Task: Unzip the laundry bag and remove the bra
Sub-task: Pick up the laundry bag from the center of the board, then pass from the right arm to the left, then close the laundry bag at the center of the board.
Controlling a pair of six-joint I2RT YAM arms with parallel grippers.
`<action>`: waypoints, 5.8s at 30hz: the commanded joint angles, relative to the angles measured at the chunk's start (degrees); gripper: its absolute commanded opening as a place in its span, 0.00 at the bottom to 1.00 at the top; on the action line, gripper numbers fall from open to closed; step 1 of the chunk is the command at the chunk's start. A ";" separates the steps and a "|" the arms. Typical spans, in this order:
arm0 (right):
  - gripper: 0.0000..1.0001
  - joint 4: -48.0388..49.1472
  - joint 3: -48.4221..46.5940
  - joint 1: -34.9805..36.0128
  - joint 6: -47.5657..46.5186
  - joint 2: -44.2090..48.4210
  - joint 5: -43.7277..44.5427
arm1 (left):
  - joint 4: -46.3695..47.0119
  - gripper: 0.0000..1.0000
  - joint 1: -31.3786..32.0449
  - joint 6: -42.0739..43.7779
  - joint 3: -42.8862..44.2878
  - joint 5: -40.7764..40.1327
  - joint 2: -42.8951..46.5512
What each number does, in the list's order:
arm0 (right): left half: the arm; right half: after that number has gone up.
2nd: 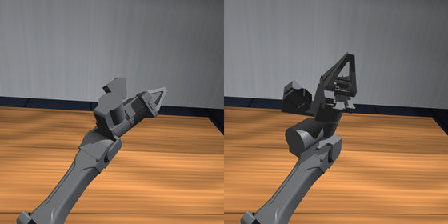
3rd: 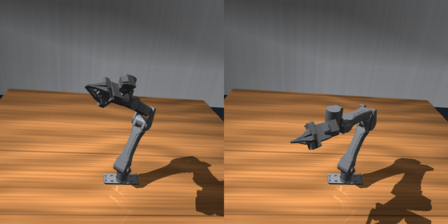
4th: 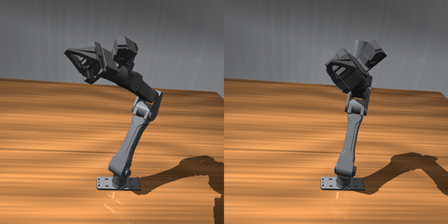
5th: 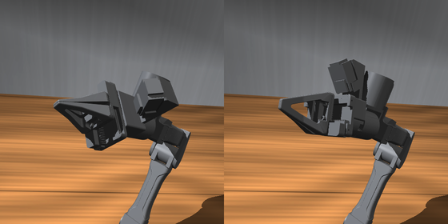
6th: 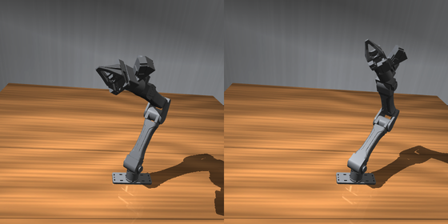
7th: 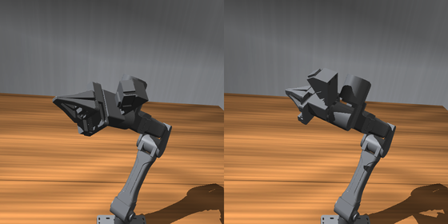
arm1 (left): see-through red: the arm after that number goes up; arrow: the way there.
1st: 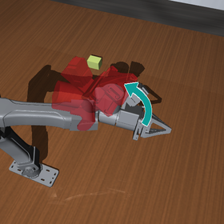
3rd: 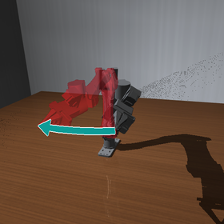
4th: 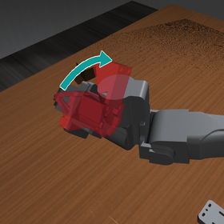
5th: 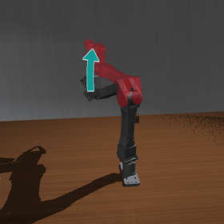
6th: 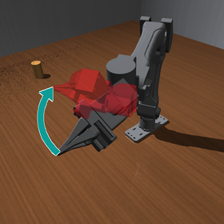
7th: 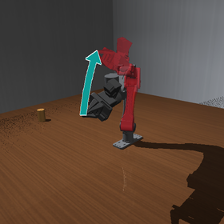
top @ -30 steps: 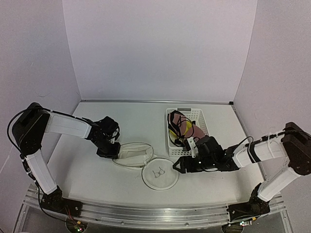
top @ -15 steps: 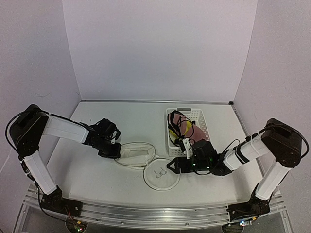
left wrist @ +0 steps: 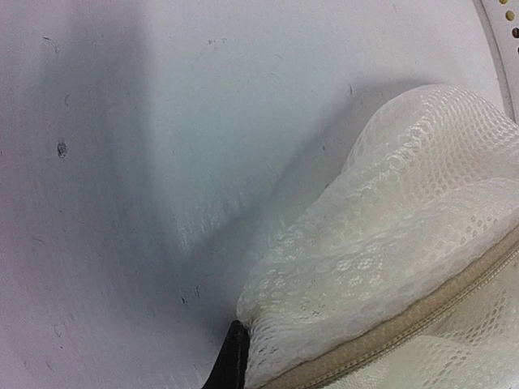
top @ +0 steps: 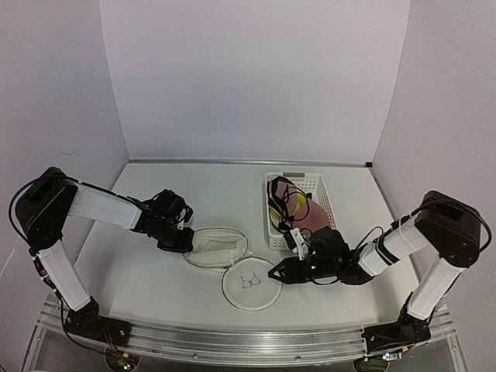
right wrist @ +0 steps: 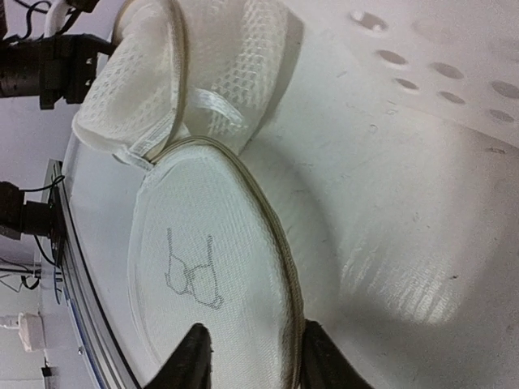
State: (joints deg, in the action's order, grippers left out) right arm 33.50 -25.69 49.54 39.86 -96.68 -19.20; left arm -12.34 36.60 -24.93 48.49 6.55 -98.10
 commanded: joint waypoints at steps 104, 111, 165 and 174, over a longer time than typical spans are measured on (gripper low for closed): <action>0.00 -72.94 -64.13 -9.37 17.24 -5.71 -24.24 | 9.96 0.84 43.00 32.26 -6.87 -25.63 28.78; 0.00 -70.43 -62.08 -9.41 19.66 -4.68 -24.63 | 11.59 0.81 44.62 31.75 -4.89 -27.26 23.70; 0.49 -64.35 -45.45 -12.89 6.21 15.16 -9.40 | 5.16 0.00 32.38 20.48 6.10 -25.31 22.07; 0.51 -62.24 -41.42 -12.89 -4.52 20.41 -2.34 | 5.83 0.00 19.60 13.01 4.75 -2.99 21.24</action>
State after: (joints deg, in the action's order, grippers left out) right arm -32.56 -68.79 36.88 42.81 -80.44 -26.09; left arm -7.64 61.63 -6.74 52.23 -9.65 -77.65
